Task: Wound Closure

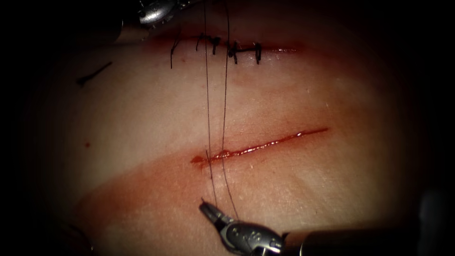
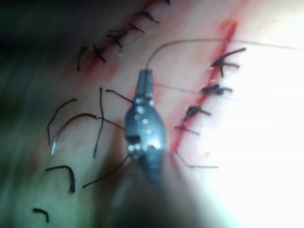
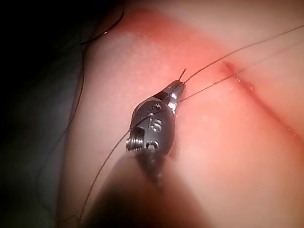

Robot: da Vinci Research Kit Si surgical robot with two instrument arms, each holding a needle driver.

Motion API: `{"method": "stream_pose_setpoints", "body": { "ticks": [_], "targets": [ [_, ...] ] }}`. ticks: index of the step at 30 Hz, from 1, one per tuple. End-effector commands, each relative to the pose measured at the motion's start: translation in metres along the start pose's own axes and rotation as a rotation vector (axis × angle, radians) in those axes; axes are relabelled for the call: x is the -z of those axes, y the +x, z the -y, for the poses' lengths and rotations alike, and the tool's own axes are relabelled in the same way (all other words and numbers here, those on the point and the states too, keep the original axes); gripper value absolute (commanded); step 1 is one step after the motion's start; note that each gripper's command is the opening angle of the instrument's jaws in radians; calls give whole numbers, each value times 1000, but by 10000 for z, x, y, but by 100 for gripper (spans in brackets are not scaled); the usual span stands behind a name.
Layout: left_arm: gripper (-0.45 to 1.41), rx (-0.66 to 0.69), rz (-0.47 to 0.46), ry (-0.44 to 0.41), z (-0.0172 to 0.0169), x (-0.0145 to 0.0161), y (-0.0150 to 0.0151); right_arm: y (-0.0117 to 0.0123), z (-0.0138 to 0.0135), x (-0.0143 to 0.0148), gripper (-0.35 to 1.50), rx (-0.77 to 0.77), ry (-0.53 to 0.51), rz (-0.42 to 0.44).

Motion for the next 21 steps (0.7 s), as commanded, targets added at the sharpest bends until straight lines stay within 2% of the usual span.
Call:
{"method": "stream_pose_setpoints", "body": {
  "ticks": [1, 12, 21],
  "targets": [
    [-45, -1, -1, 0, 1, -6, -5, -7, 9, -3, -35, -3, 3, 3],
    [-45, -10, 10, 6, 12, -6, -8, -10, 11, -3, -35, 1, 18, 13],
    [-45, -21, 22, 3, -7, 0, -15, -9, 11, -5, -35, 0, 18, 8]
  ]
}}
